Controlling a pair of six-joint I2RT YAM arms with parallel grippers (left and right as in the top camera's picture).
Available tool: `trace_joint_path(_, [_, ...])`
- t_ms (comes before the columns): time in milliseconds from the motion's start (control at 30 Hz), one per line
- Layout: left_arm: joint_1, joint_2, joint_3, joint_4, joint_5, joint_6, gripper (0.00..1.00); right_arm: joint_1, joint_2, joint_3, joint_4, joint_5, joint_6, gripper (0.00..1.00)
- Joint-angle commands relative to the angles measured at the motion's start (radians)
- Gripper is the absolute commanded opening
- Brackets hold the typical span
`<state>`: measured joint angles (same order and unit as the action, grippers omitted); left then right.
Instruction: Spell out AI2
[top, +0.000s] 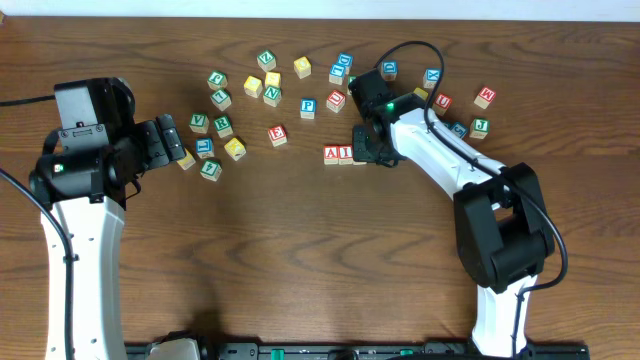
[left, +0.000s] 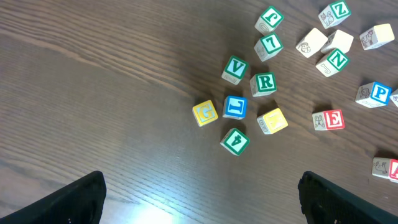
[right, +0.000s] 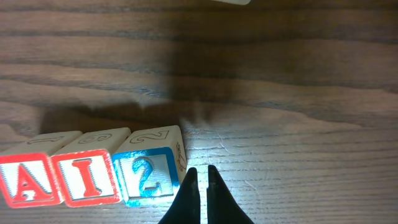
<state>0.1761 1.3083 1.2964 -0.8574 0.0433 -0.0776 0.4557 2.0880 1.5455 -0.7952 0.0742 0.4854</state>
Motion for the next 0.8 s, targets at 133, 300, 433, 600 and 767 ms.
trace_joint_path(133, [0.004,0.005,0.003,-0.002,-0.002,0.006,0.98,-0.003,0.02,0.01,0.005,-0.027,-0.039,0.01])
trace_joint_path(300, [0.004,0.005,0.003,-0.002,-0.002,0.006,0.98,-0.003,0.02,0.01,0.005,-0.03,-0.043,0.01])
trace_joint_path(433, [0.004,0.005,0.003,-0.002,-0.002,0.006,0.98,-0.003,0.02,0.01,0.002,-0.044,-0.057,0.01])
trace_joint_path(600, [0.004,0.005,0.003,-0.002,-0.002,0.006,0.98,-0.003,0.02,0.01,0.002,-0.058,-0.083,0.01])
trace_joint_path(767, [0.004,0.005,0.003,-0.002,-0.002,0.006,0.97,-0.003,0.02,0.01,0.002,-0.058,-0.084,0.01])
